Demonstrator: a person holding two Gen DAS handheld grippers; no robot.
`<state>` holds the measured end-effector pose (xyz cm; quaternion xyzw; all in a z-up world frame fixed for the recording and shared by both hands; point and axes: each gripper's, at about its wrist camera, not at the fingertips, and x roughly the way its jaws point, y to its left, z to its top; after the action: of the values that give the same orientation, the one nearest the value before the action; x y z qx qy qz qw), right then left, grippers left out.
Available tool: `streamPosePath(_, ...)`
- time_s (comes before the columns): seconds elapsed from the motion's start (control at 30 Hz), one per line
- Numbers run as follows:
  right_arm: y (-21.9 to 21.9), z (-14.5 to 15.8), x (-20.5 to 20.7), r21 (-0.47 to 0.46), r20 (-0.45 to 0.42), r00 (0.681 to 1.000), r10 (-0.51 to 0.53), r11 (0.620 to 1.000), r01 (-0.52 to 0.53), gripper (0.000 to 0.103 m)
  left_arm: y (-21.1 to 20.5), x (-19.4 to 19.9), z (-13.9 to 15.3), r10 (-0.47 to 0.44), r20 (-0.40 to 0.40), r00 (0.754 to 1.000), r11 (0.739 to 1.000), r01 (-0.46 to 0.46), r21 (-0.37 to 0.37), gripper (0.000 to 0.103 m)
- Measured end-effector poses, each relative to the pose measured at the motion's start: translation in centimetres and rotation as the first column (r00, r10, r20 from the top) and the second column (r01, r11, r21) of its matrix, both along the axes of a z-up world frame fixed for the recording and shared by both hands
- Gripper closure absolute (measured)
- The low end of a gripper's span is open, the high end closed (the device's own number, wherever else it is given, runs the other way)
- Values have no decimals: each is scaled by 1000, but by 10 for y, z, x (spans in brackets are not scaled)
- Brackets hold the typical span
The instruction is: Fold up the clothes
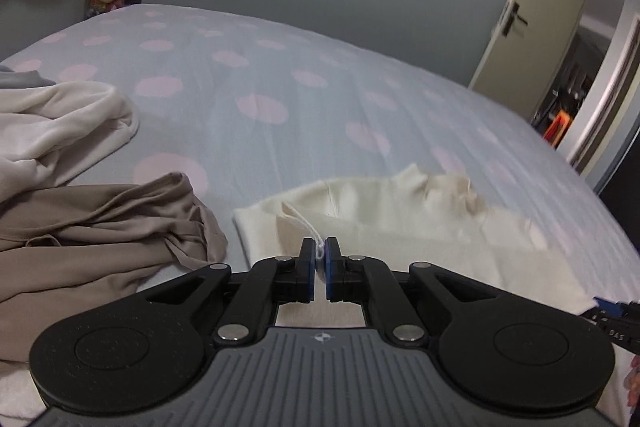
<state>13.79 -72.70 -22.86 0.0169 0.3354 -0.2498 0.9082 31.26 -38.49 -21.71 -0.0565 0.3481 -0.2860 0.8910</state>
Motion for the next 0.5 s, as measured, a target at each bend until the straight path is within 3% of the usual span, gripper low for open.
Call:
streamPosePath(0.07, -5, 1, 1, 14, -1, 1000, -22, 1000, 22, 74, 1, 1, 1, 9, -2, 1000, 1000, -10, -15, 100)
streamPosePath(0.13, -8, 1, 2, 28, -17, 1000, -24, 999, 24, 86, 3, 1, 4, 19, 4, 1000, 999, -18, -40, 100)
streamPosePath(0.23, -10, -1, 1, 33, -40, 999, -7, 999, 8, 86, 5, -2, 16, 14, 28, 1000, 996, -11, -84, 101)
streamPosePath(0.3, -12, -2, -1, 35, -44, 999, -3, 999, 4, 87, 5, -5, 24, 12, 43, 999, 997, -9, -74, 101)
streamPosePath(0.5, -22, -5, -1, 107, -40, 999, -31, 994, 35, 91, 11, 0, -1, 42, -115, 993, 999, -43, -2, 101)
